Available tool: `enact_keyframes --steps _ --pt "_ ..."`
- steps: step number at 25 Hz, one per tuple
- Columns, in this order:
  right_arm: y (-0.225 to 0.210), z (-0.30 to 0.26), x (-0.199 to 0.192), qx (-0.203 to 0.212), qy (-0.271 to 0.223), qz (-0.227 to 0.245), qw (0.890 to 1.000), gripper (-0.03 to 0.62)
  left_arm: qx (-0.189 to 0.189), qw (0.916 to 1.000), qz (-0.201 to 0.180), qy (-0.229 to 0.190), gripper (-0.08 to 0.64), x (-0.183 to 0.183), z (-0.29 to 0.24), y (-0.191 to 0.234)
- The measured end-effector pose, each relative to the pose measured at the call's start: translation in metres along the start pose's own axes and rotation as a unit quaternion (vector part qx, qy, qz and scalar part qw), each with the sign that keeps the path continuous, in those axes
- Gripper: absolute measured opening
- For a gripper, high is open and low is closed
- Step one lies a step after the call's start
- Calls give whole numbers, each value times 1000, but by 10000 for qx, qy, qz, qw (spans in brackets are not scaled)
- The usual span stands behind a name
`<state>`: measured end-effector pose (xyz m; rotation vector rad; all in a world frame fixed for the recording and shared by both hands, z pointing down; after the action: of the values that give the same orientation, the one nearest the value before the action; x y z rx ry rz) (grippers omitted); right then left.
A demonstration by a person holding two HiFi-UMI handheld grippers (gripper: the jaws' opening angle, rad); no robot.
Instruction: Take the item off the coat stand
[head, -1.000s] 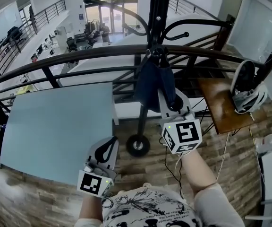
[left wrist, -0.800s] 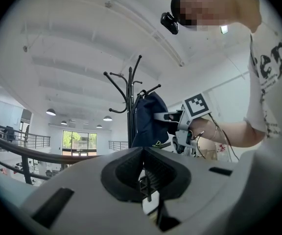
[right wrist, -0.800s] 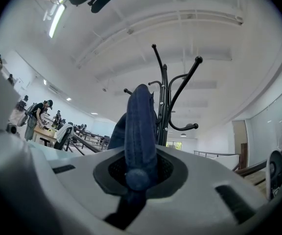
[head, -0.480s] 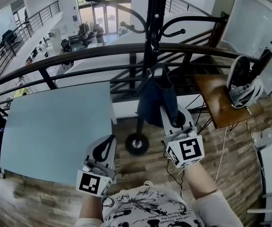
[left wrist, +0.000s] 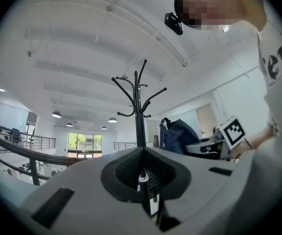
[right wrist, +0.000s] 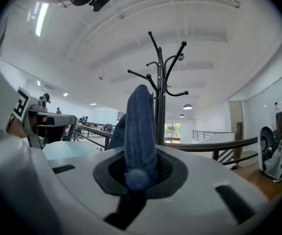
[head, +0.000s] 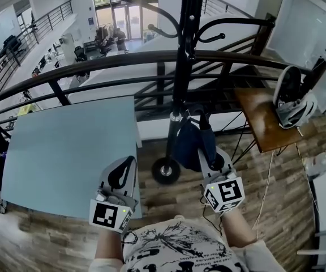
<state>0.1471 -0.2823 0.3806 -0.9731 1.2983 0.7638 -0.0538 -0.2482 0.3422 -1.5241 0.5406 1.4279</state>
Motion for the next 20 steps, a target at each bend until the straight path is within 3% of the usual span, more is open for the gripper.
enact_keyframes --steps 5,20 --pt "2 6 -5 -4 -25 -143 9999 26 91 9998 154 133 5 -7 -1 5" --pt "1 9 -8 -14 83 -86 9999 21 -10 9993 22 370 5 -16 -11 -5"
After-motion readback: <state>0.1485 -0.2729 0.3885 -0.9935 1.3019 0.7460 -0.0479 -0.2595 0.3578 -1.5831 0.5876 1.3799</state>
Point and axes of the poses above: the fingertips, and each gripper's own axes: z backward along the fingers, y to its left, x out of its top, the point moved 1 cm from there along z, backward along the fingers, and after that the axes turned 15 degrees about -z, right-handed, at the moved point
